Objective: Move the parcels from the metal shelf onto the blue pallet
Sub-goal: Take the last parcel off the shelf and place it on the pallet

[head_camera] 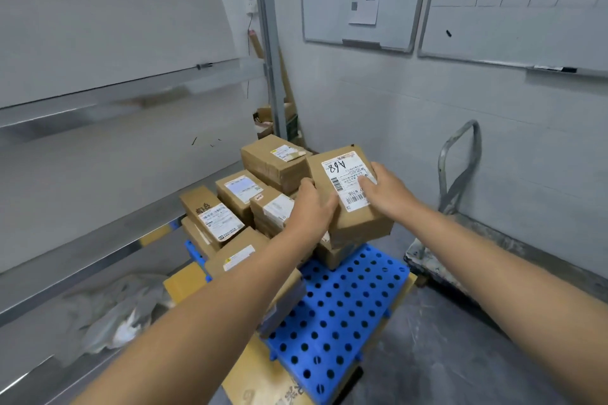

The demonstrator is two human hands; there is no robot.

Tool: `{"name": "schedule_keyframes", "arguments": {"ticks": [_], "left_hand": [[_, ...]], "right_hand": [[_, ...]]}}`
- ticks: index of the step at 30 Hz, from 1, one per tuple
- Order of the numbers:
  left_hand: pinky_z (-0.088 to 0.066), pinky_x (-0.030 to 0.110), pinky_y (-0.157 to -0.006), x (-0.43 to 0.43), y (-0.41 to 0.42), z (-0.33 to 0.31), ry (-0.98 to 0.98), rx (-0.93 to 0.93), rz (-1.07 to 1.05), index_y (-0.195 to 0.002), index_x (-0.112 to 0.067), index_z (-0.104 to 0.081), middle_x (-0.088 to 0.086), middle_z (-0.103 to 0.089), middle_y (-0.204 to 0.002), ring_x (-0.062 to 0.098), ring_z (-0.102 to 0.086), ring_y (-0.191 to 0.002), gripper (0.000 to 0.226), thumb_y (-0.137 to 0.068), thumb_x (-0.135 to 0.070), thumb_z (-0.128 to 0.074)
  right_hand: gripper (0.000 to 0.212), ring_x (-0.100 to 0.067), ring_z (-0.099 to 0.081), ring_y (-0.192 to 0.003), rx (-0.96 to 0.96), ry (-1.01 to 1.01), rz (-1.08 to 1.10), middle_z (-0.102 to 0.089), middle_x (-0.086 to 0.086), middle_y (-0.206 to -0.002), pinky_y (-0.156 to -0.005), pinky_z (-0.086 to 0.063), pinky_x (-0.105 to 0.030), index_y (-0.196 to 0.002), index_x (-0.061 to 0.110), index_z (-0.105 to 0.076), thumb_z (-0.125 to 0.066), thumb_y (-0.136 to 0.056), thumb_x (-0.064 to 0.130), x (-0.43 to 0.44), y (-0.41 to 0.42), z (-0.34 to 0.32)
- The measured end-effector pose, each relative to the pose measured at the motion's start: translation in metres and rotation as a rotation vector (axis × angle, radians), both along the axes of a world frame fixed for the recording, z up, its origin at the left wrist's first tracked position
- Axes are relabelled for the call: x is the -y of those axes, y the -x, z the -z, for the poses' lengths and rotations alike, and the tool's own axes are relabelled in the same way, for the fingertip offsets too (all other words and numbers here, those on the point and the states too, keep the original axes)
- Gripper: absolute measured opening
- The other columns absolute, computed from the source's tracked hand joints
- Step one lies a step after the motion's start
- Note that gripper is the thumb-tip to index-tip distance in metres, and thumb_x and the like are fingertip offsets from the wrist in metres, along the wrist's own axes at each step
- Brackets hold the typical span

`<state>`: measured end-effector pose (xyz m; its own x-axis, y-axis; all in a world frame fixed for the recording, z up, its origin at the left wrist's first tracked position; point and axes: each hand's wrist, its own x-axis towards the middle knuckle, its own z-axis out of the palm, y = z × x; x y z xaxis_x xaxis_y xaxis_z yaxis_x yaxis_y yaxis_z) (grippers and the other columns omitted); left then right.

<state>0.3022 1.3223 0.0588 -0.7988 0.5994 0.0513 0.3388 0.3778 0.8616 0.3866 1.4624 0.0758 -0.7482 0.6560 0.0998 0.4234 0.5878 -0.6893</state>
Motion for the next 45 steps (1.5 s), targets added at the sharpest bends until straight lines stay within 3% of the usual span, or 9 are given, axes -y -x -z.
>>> {"name": "schedule_keyframes", "arguments": {"ticks": [3, 6, 10, 18, 26, 32, 36, 40, 45], "left_hand": [[-0.051, 0.040, -0.093, -0.018, 0.002, 0.014, 0.034, -0.019, -0.018, -0.125, -0.017, -0.040, -0.001, -0.058, -0.125, 0.012, -0.056, -0.104, 0.042, -0.094, -0.040, -0.056], [-0.049, 0.031, -0.083, -0.037, 0.017, 0.026, 0.048, -0.069, -0.038, -0.121, -0.018, -0.042, -0.003, -0.058, -0.120, 0.008, -0.053, -0.097, 0.039, -0.094, -0.041, -0.056], [-0.052, 0.039, -0.085, -0.054, 0.040, 0.040, 0.241, -0.217, -0.058, -0.120, -0.012, -0.046, 0.004, -0.057, -0.116, 0.019, -0.057, -0.100, 0.044, -0.095, -0.047, -0.050], [-0.040, 0.036, -0.087, -0.092, 0.089, 0.069, 0.677, -0.549, -0.086, -0.116, -0.006, -0.055, 0.011, -0.057, -0.111, 0.027, -0.045, -0.104, 0.045, -0.100, -0.045, -0.039], [-0.036, 0.035, -0.087, -0.104, 0.105, 0.098, 0.928, -0.519, -0.118, -0.117, -0.007, -0.058, 0.011, -0.057, -0.113, 0.025, -0.041, -0.105, 0.052, -0.099, -0.048, -0.032], [-0.037, 0.035, -0.092, -0.084, 0.106, 0.085, 0.780, -0.528, -0.219, -0.120, -0.010, -0.057, 0.008, -0.053, -0.117, 0.024, -0.043, -0.109, 0.047, -0.098, -0.043, -0.031], [-0.049, 0.037, -0.077, -0.009, 0.113, 0.060, 0.628, -0.738, -0.515, -0.112, -0.011, -0.061, 0.005, -0.061, -0.102, 0.022, -0.052, -0.091, 0.034, -0.093, -0.030, -0.040], [-0.046, 0.048, -0.081, 0.094, 0.101, 0.079, 0.730, -0.396, -0.924, -0.100, 0.005, -0.060, 0.025, -0.060, -0.100, 0.039, -0.052, -0.093, 0.024, -0.089, -0.017, -0.058], [-0.046, 0.041, -0.091, 0.131, 0.067, 0.124, 0.505, 0.528, -0.979, -0.111, 0.004, -0.063, 0.025, -0.062, -0.121, 0.036, -0.059, -0.103, 0.056, -0.097, -0.048, -0.046]], "right_hand": [[0.039, -0.027, -0.053, -0.117, 0.073, 0.041, -0.031, -0.054, -0.011, -0.132, -0.094, -0.043, -0.037, -0.136, 0.014, -0.041, -0.039, -0.101, 0.032, -0.025, 0.012, 0.014], [0.043, -0.030, -0.050, -0.122, 0.123, 0.063, -0.063, -0.052, -0.014, -0.136, -0.102, -0.041, -0.041, -0.139, 0.011, -0.038, -0.039, -0.101, 0.030, -0.049, 0.034, 0.027], [0.041, -0.029, -0.052, -0.121, 0.170, 0.083, -0.122, -0.052, -0.014, -0.133, -0.100, -0.042, -0.039, -0.137, 0.011, -0.040, -0.040, -0.101, 0.029, -0.072, 0.063, 0.043], [0.037, -0.029, -0.055, -0.117, 0.308, 0.113, -0.184, -0.055, -0.016, -0.133, -0.085, -0.040, -0.029, -0.134, 0.005, -0.044, -0.040, -0.100, 0.021, -0.114, 0.139, 0.076], [0.037, -0.022, -0.063, -0.097, 0.369, 0.210, -0.266, -0.062, -0.011, -0.120, -0.068, -0.048, -0.028, -0.133, 0.008, -0.047, -0.043, -0.099, 0.021, -0.130, 0.172, 0.122], [0.037, -0.013, -0.058, -0.092, 0.423, 0.207, -0.402, -0.062, -0.008, -0.122, -0.059, -0.043, -0.017, -0.134, 0.009, -0.046, -0.045, -0.100, 0.024, -0.136, 0.166, 0.143], [0.036, -0.013, -0.057, -0.088, 0.455, 0.180, -0.461, -0.061, -0.007, -0.117, -0.067, -0.044, -0.027, -0.131, 0.008, -0.046, -0.042, -0.101, 0.029, -0.137, 0.170, 0.145], [0.039, -0.018, -0.055, -0.092, 0.453, 0.166, -0.520, -0.060, -0.012, -0.123, -0.074, -0.041, -0.030, -0.129, 0.006, -0.046, -0.041, -0.101, 0.032, -0.136, 0.181, 0.146], [0.045, -0.028, -0.055, -0.118, 0.464, 0.166, -0.553, -0.056, -0.011, -0.133, -0.095, -0.043, -0.038, -0.138, 0.011, -0.041, -0.040, -0.101, 0.037, -0.138, 0.183, 0.148]]}}
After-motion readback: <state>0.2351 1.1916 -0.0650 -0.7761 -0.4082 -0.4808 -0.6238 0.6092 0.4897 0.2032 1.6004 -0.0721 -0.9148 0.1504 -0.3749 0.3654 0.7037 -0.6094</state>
